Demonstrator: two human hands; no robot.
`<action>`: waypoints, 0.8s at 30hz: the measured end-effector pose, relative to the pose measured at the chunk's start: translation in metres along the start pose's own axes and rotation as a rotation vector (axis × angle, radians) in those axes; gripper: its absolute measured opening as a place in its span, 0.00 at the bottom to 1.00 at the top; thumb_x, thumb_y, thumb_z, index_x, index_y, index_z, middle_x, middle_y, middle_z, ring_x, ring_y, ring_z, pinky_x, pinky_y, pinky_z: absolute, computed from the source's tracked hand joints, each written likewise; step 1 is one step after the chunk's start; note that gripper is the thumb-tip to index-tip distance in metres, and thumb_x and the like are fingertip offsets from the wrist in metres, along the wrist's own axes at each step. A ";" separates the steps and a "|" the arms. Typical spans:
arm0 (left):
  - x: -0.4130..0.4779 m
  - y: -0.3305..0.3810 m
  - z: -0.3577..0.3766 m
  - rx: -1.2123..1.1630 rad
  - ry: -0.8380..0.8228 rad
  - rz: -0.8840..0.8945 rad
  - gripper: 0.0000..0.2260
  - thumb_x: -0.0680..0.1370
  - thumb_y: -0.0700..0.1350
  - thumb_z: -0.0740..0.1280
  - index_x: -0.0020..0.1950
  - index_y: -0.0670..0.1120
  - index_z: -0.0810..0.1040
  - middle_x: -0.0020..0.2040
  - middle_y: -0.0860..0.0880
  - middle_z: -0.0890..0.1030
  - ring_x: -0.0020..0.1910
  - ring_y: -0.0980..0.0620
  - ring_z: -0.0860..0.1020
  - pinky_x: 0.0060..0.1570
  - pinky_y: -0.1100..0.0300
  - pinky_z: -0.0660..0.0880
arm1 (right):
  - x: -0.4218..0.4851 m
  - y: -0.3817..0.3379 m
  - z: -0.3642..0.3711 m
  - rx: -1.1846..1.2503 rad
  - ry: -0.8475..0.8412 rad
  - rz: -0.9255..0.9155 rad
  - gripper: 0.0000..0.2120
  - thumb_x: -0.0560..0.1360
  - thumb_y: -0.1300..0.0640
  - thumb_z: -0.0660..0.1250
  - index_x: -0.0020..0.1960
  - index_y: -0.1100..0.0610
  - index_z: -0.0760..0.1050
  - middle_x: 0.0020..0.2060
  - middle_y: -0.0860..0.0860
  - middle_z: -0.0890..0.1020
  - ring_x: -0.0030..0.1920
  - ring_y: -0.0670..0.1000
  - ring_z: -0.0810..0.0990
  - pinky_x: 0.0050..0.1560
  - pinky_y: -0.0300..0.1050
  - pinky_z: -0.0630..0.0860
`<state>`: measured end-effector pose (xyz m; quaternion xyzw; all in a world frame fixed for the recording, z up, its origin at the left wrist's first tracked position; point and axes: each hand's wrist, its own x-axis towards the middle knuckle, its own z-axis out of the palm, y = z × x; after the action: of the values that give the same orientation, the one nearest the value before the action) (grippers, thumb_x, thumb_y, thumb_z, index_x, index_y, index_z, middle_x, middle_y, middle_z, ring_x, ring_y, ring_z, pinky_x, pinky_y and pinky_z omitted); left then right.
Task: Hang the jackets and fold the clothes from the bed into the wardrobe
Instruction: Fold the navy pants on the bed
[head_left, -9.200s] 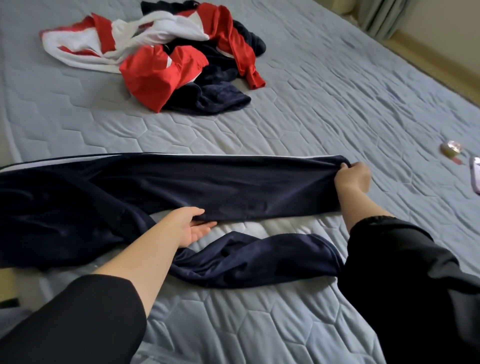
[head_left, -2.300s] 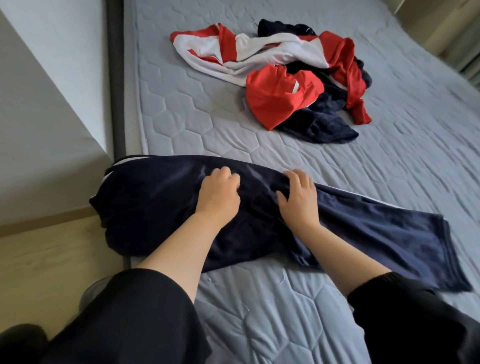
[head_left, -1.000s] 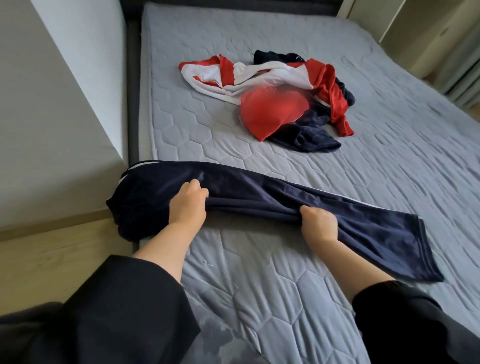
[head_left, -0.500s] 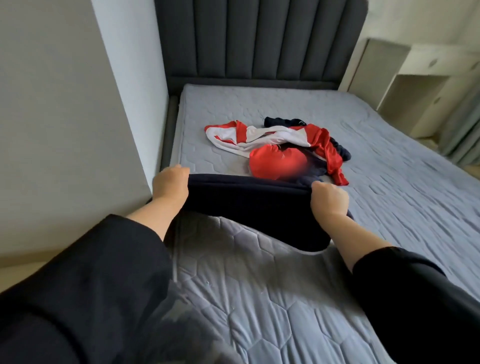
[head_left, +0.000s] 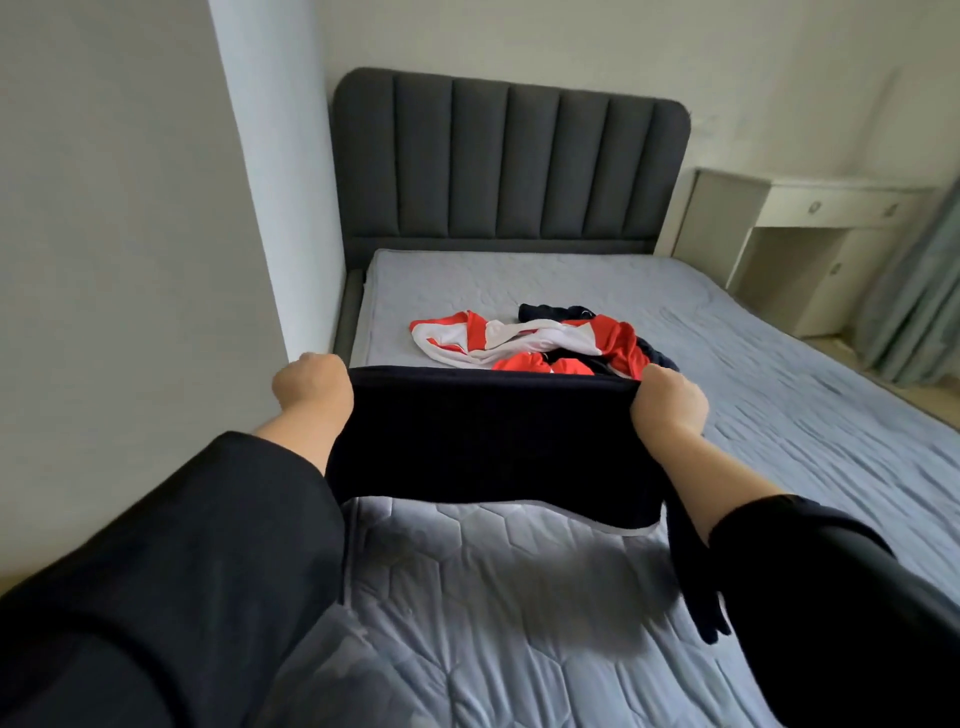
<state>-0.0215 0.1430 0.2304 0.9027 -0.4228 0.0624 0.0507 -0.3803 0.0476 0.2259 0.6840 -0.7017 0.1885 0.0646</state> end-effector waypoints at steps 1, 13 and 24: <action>0.001 0.005 -0.001 -0.063 -0.037 -0.053 0.05 0.74 0.36 0.62 0.45 0.42 0.77 0.39 0.47 0.75 0.36 0.49 0.73 0.33 0.58 0.69 | 0.002 0.002 -0.002 -0.009 0.003 0.004 0.09 0.76 0.67 0.58 0.52 0.62 0.74 0.49 0.60 0.80 0.50 0.62 0.79 0.40 0.47 0.68; 0.021 0.063 -0.004 -1.205 0.098 -0.429 0.13 0.75 0.33 0.48 0.45 0.43 0.71 0.44 0.46 0.74 0.44 0.47 0.70 0.43 0.59 0.69 | 0.033 0.026 -0.002 -0.279 -0.158 0.084 0.14 0.77 0.63 0.58 0.60 0.57 0.75 0.56 0.55 0.79 0.56 0.58 0.78 0.45 0.47 0.67; 0.042 0.072 0.009 -0.642 0.339 0.245 0.17 0.81 0.38 0.56 0.66 0.50 0.76 0.66 0.34 0.69 0.65 0.33 0.64 0.69 0.42 0.57 | 0.047 0.028 0.006 0.428 0.201 0.358 0.21 0.74 0.67 0.54 0.65 0.54 0.67 0.48 0.61 0.79 0.45 0.62 0.76 0.39 0.49 0.69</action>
<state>-0.0496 0.0641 0.2312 0.7604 -0.5112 0.0807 0.3924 -0.4095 0.0016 0.2314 0.5253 -0.7456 0.4074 -0.0461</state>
